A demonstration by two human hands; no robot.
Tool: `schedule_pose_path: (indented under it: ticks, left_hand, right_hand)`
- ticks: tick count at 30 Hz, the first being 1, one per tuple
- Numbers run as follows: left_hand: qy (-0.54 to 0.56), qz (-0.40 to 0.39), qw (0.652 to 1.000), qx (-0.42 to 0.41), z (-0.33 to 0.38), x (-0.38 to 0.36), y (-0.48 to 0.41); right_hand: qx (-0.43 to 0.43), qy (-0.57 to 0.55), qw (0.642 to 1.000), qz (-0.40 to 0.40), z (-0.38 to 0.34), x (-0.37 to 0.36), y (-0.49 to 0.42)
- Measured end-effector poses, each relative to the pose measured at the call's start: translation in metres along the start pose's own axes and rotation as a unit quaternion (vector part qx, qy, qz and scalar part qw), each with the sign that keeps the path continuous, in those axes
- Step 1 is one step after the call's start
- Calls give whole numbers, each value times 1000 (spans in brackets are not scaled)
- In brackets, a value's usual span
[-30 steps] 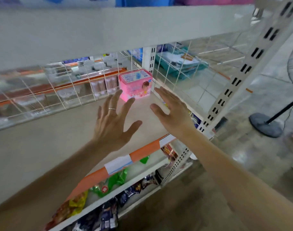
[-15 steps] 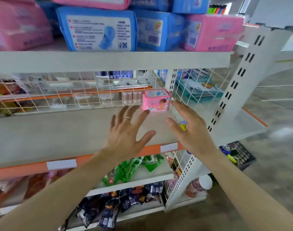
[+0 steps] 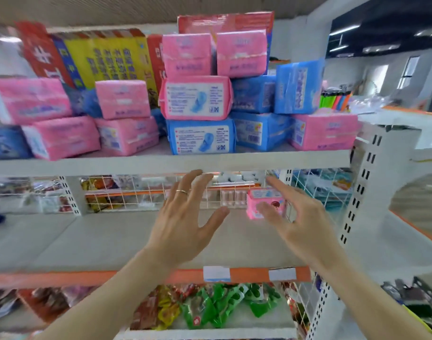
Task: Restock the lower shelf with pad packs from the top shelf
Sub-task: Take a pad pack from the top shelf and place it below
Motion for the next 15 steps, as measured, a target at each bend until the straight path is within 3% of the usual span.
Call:
schedule_pose_path:
  ticks: [8, 15]
  left_hand:
    - [-25, 110, 992, -53, -8, 48, -49]
    - [-48, 150, 986, -50, -61, 84, -67]
  right_hand:
    - [70, -27, 995, 58, -46, 1, -49]
    - [121, -50, 989, 63, -108, -49, -86]
Point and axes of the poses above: each hand's wrist, its own y-axis away from the middle knuckle, its own x-axis out of the back of the hand, z = x × y, the point moved 5 cm from there along -y, towards the middle knuckle, and after that the axes turned 15 degrees about z, right-handed, at the moved point
